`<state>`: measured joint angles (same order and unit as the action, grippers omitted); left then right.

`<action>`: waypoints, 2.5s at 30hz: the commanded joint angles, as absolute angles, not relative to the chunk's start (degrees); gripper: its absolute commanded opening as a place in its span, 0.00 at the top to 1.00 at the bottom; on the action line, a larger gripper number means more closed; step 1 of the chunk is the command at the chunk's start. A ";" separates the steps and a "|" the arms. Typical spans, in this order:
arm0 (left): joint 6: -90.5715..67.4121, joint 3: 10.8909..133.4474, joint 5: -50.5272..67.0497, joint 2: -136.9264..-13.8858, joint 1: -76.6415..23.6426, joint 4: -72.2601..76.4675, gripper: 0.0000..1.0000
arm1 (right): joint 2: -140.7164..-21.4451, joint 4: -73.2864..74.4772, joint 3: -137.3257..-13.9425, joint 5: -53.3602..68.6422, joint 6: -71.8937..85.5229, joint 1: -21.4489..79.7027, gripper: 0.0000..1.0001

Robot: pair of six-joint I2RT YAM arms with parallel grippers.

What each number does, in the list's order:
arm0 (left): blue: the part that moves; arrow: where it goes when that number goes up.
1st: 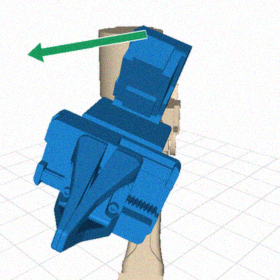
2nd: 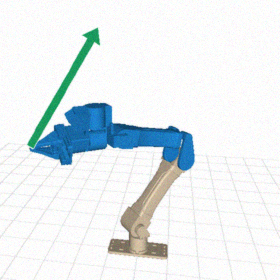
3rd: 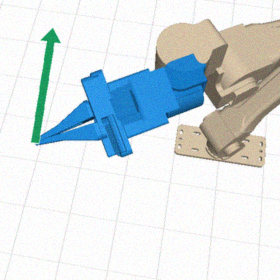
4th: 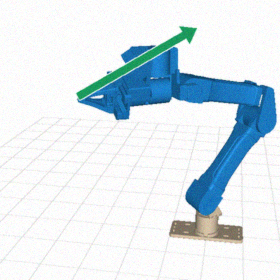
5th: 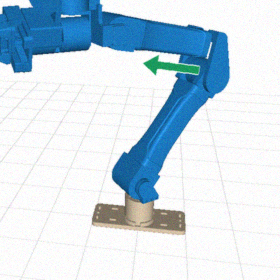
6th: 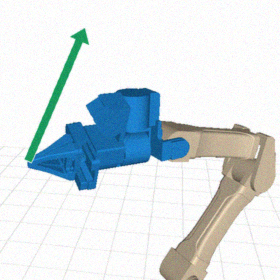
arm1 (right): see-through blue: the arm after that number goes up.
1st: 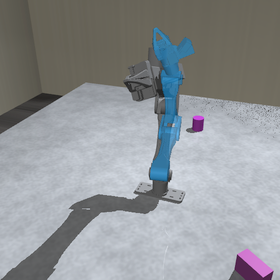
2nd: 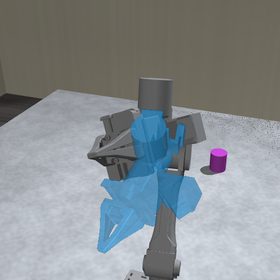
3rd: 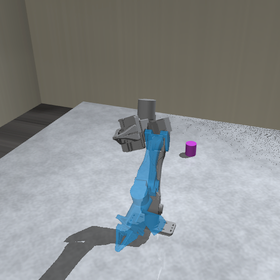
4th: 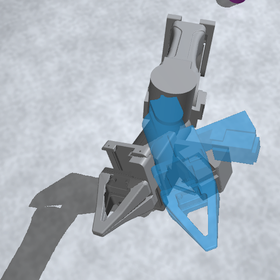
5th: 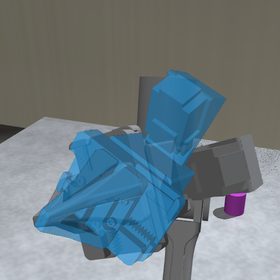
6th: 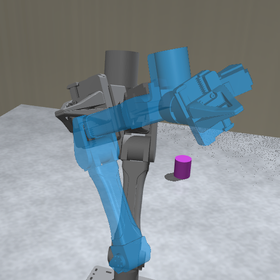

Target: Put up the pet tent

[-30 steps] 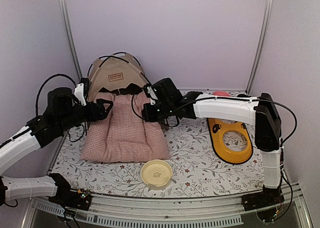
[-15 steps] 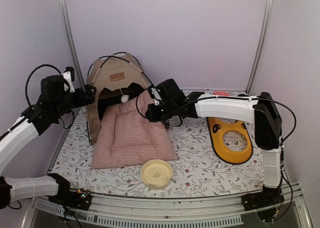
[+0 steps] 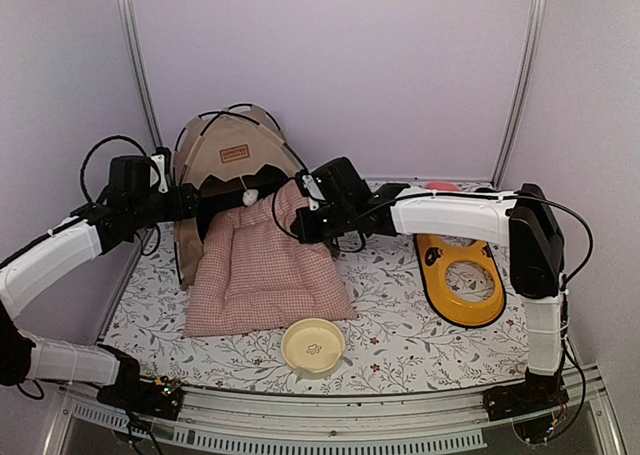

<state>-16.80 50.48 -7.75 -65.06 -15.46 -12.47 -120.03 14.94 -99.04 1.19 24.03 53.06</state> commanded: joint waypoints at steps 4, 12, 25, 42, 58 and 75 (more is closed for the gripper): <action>-15.39 50.72 -1.82 -69.50 -15.25 -6.73 0.37 | -114.09 13.64 -96.60 0.96 21.48 50.43 1.00; -17.10 51.95 4.23 -71.11 -25.08 -5.82 0.87 | -110.43 16.88 -98.53 -1.75 17.71 49.10 1.00; -17.45 51.75 17.35 -68.25 -32.20 -1.19 1.00 | -124.99 16.57 -104.19 0.67 18.48 48.63 1.00; -21.86 49.29 9.21 -68.28 -32.08 -3.25 1.00 | -113.28 15.01 -95.69 -6.10 17.43 48.21 0.09; -20.89 48.45 10.60 -68.64 -31.99 -2.55 1.00 | -98.45 8.66 -69.29 -2.95 12.53 42.59 0.01; -15.67 47.64 21.83 -70.95 -32.21 1.72 1.00 | -102.41 7.52 -78.39 7.96 16.81 45.53 0.82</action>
